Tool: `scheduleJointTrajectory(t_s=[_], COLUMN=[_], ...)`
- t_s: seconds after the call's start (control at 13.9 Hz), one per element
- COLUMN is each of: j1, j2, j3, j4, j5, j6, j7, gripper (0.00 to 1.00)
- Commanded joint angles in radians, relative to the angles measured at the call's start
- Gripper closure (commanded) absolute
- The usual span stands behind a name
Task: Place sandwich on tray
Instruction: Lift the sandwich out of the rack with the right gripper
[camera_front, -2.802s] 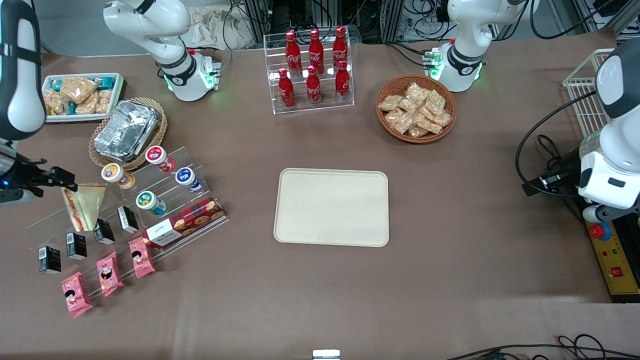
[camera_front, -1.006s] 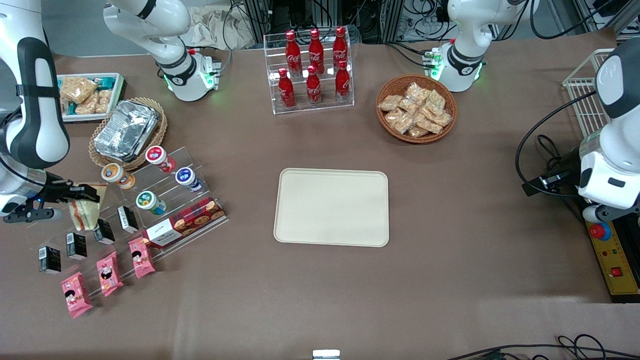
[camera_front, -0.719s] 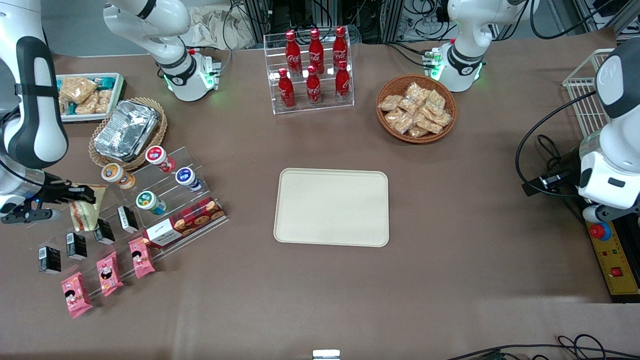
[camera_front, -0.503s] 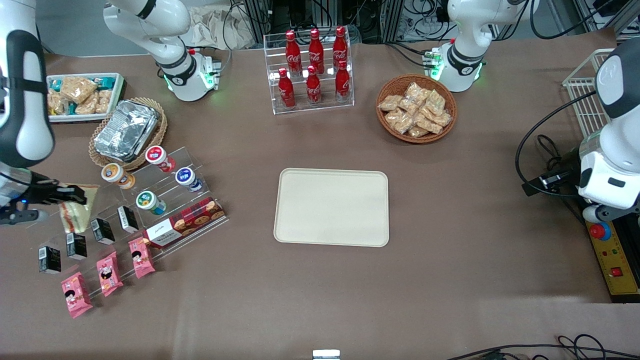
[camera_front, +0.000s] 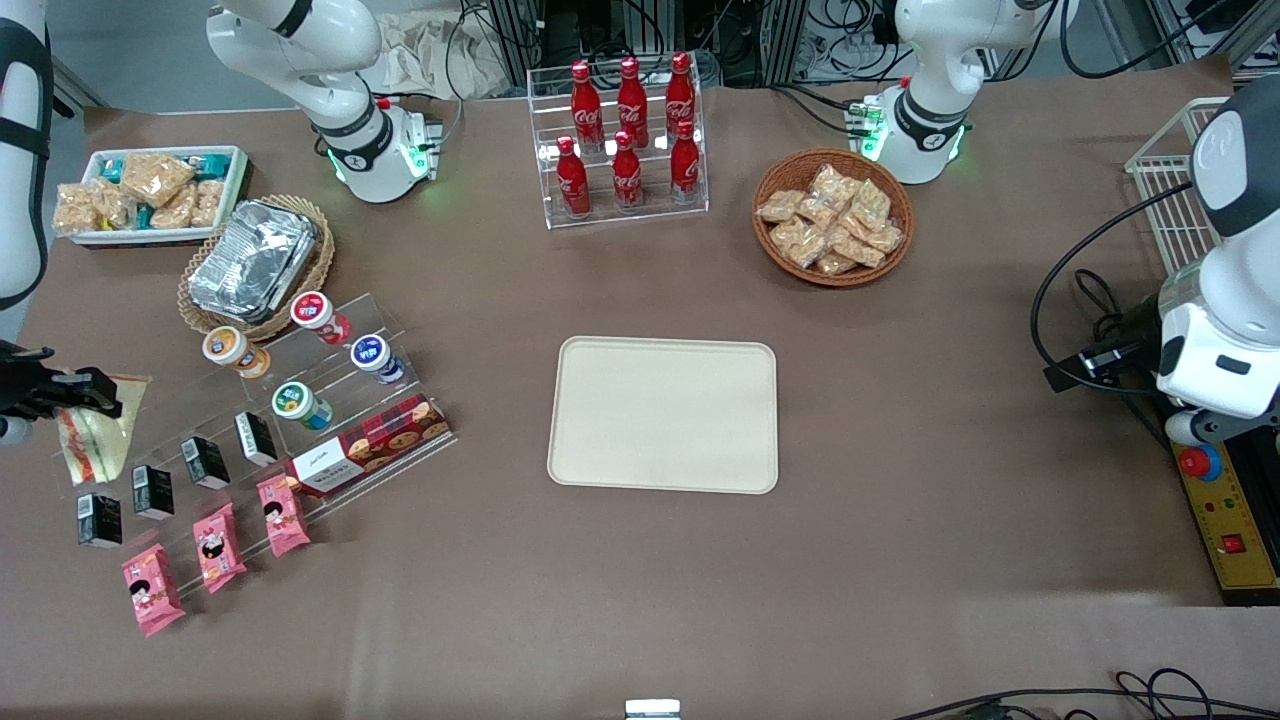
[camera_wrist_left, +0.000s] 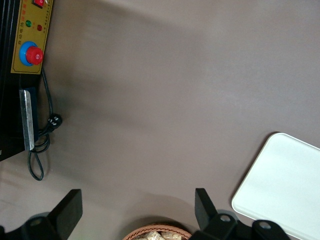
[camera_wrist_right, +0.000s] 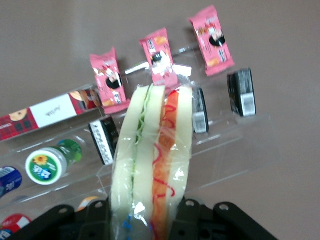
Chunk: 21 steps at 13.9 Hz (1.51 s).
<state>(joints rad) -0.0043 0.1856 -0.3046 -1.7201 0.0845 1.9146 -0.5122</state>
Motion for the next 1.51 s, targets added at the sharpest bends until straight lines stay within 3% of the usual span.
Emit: scheduleJointTrajectory(t_s=[0.0,0.29,0.72,1.08,1.44], j1=[0.052,0.176,0.446,0.572,0.697], j2=[0.008,0.003,0.006,0.05,0.184], j3=[0.002,0.002,0.001,0.002,0.002], j4=[0.063,0.08,0.086,0.105,0.246], j5=[-0.014,-0.028,-0.032,-0.032,-0.032], j6=[-0.058,-0.066,-0.063,-0.051,-0.051], j7=[-0.008,-0.006,0.004,-0.006,-0.011], gripper=[0.71,0.71,0.76,0.76,0.76])
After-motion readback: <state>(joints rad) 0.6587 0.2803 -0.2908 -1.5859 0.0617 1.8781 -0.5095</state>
